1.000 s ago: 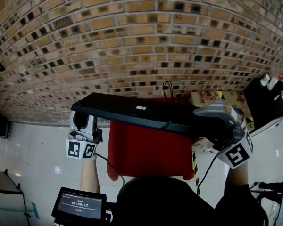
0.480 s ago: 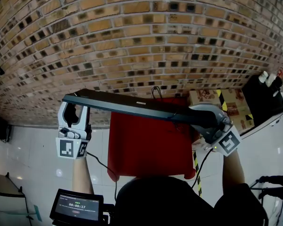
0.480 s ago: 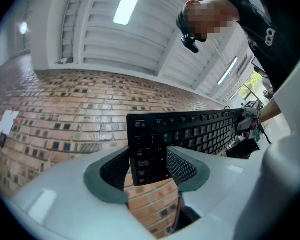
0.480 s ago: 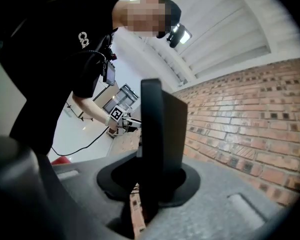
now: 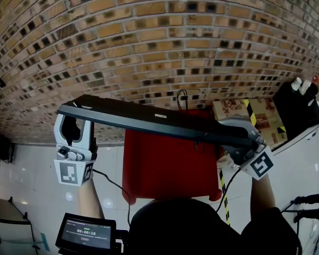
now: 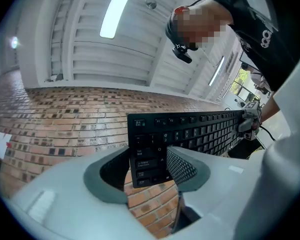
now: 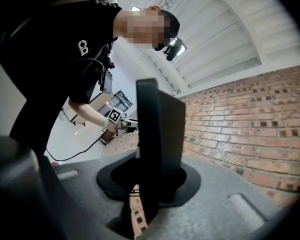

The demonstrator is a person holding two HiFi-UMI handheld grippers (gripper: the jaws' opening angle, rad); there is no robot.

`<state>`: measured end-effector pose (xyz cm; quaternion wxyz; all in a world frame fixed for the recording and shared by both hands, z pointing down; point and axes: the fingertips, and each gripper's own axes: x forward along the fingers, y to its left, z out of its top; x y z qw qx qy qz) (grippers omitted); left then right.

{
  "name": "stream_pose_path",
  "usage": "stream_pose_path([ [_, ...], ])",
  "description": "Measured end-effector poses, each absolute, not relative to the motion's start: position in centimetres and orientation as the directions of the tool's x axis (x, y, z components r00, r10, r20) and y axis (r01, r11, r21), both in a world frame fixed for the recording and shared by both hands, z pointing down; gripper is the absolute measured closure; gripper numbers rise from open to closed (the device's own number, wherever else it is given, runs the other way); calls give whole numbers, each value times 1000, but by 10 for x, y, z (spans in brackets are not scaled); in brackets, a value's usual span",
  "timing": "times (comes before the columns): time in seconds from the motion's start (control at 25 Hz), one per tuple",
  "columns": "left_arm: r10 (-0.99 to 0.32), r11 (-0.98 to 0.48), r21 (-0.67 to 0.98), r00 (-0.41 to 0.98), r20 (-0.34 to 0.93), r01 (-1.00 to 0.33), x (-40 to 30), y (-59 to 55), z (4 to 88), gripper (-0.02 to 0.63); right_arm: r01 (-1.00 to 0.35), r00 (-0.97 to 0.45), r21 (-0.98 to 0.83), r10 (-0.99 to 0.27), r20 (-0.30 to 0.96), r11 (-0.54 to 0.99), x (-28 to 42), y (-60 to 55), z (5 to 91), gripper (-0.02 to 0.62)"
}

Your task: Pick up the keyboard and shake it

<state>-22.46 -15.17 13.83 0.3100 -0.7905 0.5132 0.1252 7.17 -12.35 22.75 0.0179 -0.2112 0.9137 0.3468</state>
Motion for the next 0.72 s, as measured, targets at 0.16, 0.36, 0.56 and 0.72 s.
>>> stream_pose_path([
  [0.16, -751, -302, -309, 425, -506, -902, -226, -152, 157, 371, -353, -921, 643, -374, -110, 680, 74, -118, 228, 523],
  [0.36, -816, -290, -259, 380, -437, -921, -234, -158, 199, 370, -305, -931, 618, -363, -34, 724, 75, -118, 237, 526],
  [0.56, -837, -291, -229, 363, -408, -929, -235, -156, 217, 371, -283, -937, 582, -349, 1, 762, 74, -119, 247, 526],
  [0.72, -852, -293, -216, 356, -384, -932, -238, -156, 228, 371, -273, -942, 545, -335, 16, 793, 72, -121, 256, 526],
])
